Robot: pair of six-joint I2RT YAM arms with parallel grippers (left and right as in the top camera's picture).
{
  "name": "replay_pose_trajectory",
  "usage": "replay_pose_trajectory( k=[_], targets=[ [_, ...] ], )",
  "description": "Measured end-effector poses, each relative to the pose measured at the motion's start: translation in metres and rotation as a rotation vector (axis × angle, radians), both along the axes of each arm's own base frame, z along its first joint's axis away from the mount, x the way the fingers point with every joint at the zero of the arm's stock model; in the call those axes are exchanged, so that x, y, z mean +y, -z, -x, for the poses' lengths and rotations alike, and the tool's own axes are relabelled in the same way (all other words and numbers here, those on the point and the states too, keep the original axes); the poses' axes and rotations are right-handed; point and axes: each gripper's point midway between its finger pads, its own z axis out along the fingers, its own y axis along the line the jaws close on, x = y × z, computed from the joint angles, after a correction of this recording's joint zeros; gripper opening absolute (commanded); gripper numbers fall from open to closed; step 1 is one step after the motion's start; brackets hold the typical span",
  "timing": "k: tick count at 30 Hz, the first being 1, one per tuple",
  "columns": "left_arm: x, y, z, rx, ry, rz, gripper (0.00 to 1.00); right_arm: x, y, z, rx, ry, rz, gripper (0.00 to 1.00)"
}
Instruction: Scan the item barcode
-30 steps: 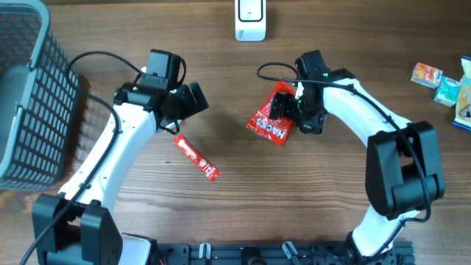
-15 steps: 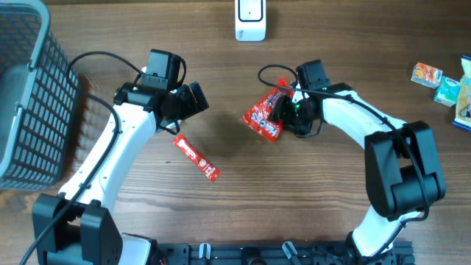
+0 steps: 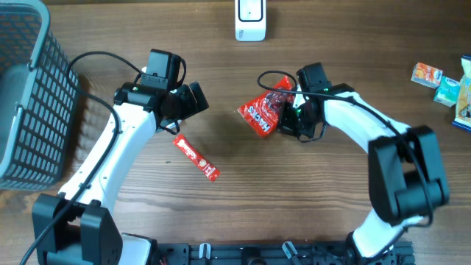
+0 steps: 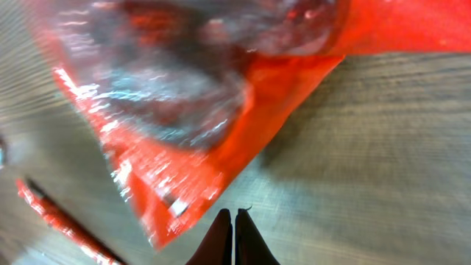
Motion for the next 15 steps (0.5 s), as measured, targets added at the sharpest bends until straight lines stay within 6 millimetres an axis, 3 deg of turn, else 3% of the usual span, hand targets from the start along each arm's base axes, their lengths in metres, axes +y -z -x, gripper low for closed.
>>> replay_pose_trajectory(
  k=[2, 5, 6, 9, 15],
  targets=[
    [0.0, 0.0, 0.0, 0.0, 0.0, 0.0, 1.0, -0.001, -0.019, -0.002, -0.051, -0.009, -0.001, 0.05],
    [0.0, 0.0, 0.0, 0.0, 0.0, 0.0, 1.0, 0.0, -0.053, -0.009, -0.156, -0.03, -0.018, 0.49],
    [0.0, 0.0, 0.0, 0.0, 0.0, 0.0, 1.0, 0.001, -0.064, -0.012, -0.199, -0.046, -0.024, 0.56],
    [0.0, 0.0, 0.0, 0.0, 0.0, 0.0, 1.0, 0.003, -0.086, -0.02, -0.296, -0.08, -0.036, 0.61],
    [0.0, 0.0, 0.0, 0.0, 0.0, 0.0, 1.0, 0.008, -0.1, -0.044, -0.425, -0.096, -0.046, 0.69]
  ],
)
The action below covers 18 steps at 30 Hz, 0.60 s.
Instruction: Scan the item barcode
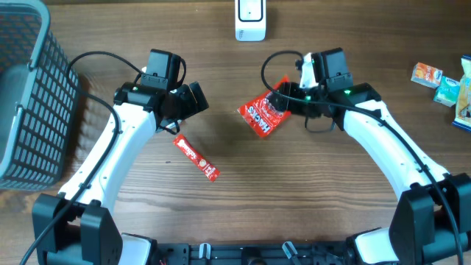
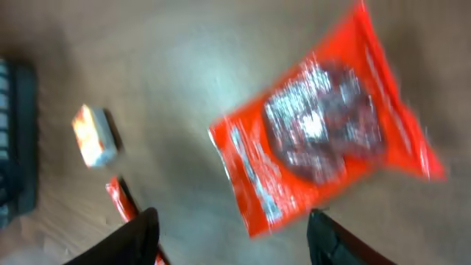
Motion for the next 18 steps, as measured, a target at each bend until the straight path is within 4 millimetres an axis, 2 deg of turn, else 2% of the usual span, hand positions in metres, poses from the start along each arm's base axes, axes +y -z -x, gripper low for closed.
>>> replay_pose_trajectory(
  k=[4, 6, 10, 13, 16, 18],
  targets=[
    [0.0, 0.0, 0.0, 0.0, 0.0, 0.0, 1.0, 0.005, -0.013, -0.031, -0.138, 0.014, -0.018, 0.68],
    [0.0, 0.0, 0.0, 0.0, 0.0, 0.0, 1.0, 0.006, -0.009, -0.041, -0.162, 0.019, -0.021, 0.68],
    [0.0, 0.0, 0.0, 0.0, 0.0, 0.0, 1.0, 0.007, 0.021, -0.051, -0.131, 0.033, -0.001, 0.66],
    [0.0, 0.0, 0.0, 0.0, 0.0, 0.0, 1.0, 0.006, 0.047, -0.051, -0.077, 0.043, 0.025, 0.65],
    [0.0, 0.0, 0.0, 0.0, 0.0, 0.0, 1.0, 0.003, 0.073, -0.041, 0.005, 0.048, 0.057, 0.64],
    [0.0, 0.0, 0.0, 0.0, 0.0, 0.0, 1.0, 0.001, 0.079, -0.036, 0.037, 0.047, 0.068, 0.64]
  ],
)
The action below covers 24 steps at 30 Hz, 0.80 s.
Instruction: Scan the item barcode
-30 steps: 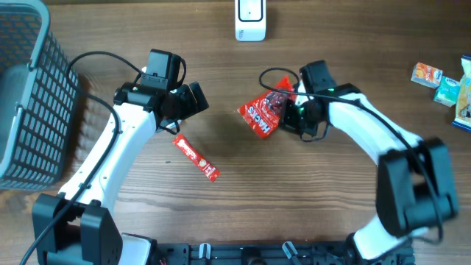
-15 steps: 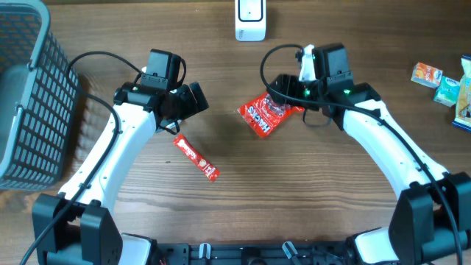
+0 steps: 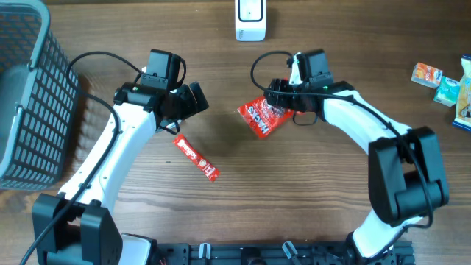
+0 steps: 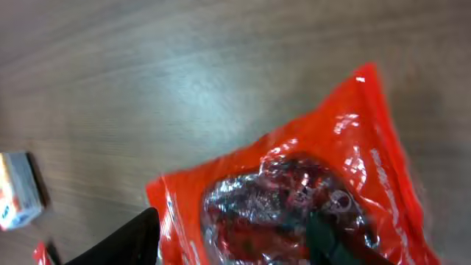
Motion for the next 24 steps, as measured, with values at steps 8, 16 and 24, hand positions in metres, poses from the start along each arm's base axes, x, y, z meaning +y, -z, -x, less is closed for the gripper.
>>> replay_pose_trajectory(
  k=[8, 16, 24],
  targets=[
    [0.0, 0.0, 0.0, 0.0, 0.0, 0.0, 1.0, -0.013, 0.016, 0.037, 0.176, -0.011, 0.073, 0.55],
    [0.0, 0.0, 0.0, 0.0, 0.0, 0.0, 1.0, -0.02, 0.02, 0.114, 0.474, -0.12, 0.095, 0.53],
    [0.0, 0.0, 0.0, 0.0, 0.0, 0.0, 1.0, -0.011, -0.02, 0.156, 0.524, -0.287, 0.055, 0.99]
  ],
)
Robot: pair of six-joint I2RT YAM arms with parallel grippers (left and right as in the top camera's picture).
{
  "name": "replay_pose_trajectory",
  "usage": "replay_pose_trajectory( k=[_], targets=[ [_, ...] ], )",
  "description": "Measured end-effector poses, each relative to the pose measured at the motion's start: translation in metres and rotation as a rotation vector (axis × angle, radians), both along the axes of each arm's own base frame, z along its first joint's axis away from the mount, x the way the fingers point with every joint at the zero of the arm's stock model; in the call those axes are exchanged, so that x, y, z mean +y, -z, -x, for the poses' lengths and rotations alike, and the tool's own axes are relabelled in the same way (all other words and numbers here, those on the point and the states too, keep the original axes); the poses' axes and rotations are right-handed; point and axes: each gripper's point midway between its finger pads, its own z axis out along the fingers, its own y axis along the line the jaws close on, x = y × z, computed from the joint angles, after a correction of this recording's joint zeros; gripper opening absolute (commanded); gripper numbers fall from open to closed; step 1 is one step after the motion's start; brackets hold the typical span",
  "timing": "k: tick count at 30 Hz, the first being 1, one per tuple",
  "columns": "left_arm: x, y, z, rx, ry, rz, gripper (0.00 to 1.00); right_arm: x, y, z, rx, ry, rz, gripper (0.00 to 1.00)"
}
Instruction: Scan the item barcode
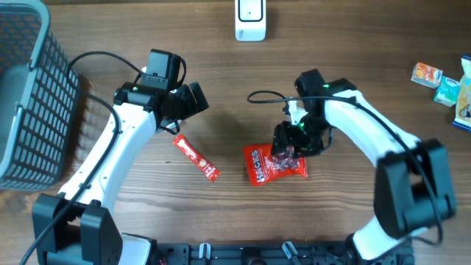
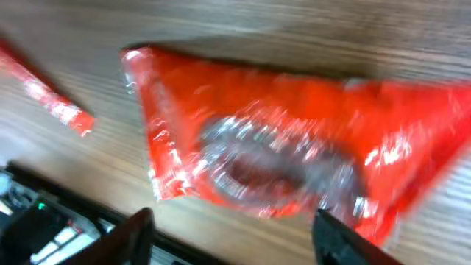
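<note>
The red candy bag point(image 1: 274, 166) lies flat on the wooden table, its white lettering at its left end. My right gripper point(image 1: 288, 146) hangs over the bag's right part, fingers spread wide. In the right wrist view the bag point(image 2: 280, 147) fills the middle, blurred, and the right gripper point(image 2: 234, 215) is open with one dark fingertip at each lower side; I cannot tell whether they touch the bag. The white scanner point(image 1: 250, 19) stands at the table's far edge. My left gripper point(image 1: 193, 99) hovers left of centre, holding nothing that shows.
A thin red stick packet point(image 1: 196, 157) lies left of the bag, also seen in the right wrist view as the red stick point(image 2: 45, 93). A grey basket point(image 1: 29, 96) stands at the far left. Small boxes point(image 1: 441, 82) sit at the right edge.
The bag lay near the table's middle, under my open right gripper. Now it lies nearer the front edge, turned lengthwise left to right, the open gripper over it. The left arm is unmoved.
My right gripper was first shut, low beside the bag at mid-table. Then it was open and higher, with the whole bag in its view. Then it was open close over the bag. Now bag and gripper are nearer the front edge.
</note>
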Motion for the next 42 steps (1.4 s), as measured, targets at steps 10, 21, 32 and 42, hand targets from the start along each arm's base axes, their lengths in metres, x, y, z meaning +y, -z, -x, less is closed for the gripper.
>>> replay_pose_trajectory(
  k=[10, 21, 32, 42],
  targets=[
    [0.0, 0.0, 0.0, 0.0, 0.0, 0.0, 1.0, -0.009, -0.08, -0.042, -0.296, 0.07, 0.04, 1.0],
    [0.0, 0.0, 0.0, 0.0, 0.0, 0.0, 1.0, -0.042, -0.129, -0.015, -0.365, 0.295, 0.131, 1.0],
    [0.01, 0.0, -0.002, -0.018, 0.016, -0.067, 1.0, -0.055, -0.068, 0.046, -0.305, 0.624, 0.028, 1.0],
    [0.028, -0.003, -0.011, -0.063, 0.001, -0.183, 1.0, -0.021, -0.009, 0.056, -0.11, 0.701, -0.15, 1.0]
  ],
)
